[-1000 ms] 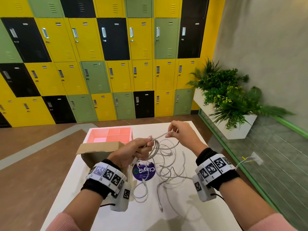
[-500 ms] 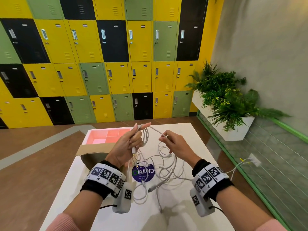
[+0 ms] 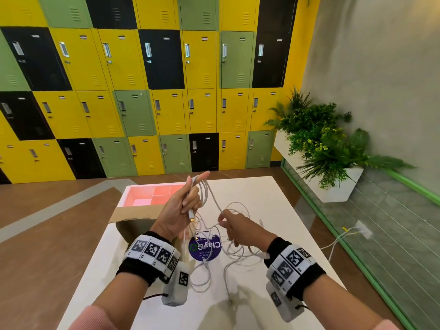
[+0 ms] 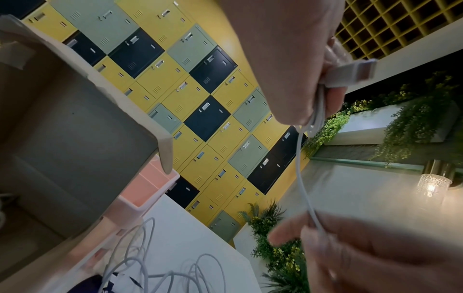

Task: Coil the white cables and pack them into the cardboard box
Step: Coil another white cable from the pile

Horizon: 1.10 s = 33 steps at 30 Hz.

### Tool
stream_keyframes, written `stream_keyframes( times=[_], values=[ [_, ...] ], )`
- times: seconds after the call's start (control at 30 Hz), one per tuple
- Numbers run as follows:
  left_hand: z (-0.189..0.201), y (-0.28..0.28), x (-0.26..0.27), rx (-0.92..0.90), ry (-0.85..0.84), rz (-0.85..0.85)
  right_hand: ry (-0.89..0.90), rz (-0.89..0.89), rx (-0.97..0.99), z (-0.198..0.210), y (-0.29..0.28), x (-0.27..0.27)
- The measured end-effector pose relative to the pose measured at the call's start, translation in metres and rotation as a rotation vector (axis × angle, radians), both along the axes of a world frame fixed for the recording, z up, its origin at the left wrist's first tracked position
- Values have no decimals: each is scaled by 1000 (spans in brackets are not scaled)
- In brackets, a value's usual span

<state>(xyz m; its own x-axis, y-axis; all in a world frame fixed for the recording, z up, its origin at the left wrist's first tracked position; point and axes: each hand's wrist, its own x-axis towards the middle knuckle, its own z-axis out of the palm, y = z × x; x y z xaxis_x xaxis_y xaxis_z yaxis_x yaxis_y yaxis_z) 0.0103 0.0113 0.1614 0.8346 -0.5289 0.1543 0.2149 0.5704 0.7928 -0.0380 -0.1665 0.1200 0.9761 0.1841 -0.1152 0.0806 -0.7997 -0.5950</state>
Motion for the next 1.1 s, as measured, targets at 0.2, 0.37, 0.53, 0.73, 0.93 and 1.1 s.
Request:
stream_keyframes(
  times=[0.2, 0.37, 0.53, 0.73, 0.93, 1.1],
  values=[
    [9, 9, 4, -133, 61, 42, 83, -43, -126, -9, -9, -1],
    [9, 8, 3, -185, 98, -9, 117, -108, 130, -6, -8, -3],
    [10, 7, 1, -177, 116, -19, 204, -93, 203, 5, -8, -4],
    [3, 6, 5, -199, 97, -168, 98, -234, 410, 7, -9, 1],
    [0, 2, 4, -135, 96, -258, -20, -329, 691, 18, -15, 14],
    [-5, 3, 5, -104, 68, -333, -184, -403, 962, 35, -15, 20]
  ],
)
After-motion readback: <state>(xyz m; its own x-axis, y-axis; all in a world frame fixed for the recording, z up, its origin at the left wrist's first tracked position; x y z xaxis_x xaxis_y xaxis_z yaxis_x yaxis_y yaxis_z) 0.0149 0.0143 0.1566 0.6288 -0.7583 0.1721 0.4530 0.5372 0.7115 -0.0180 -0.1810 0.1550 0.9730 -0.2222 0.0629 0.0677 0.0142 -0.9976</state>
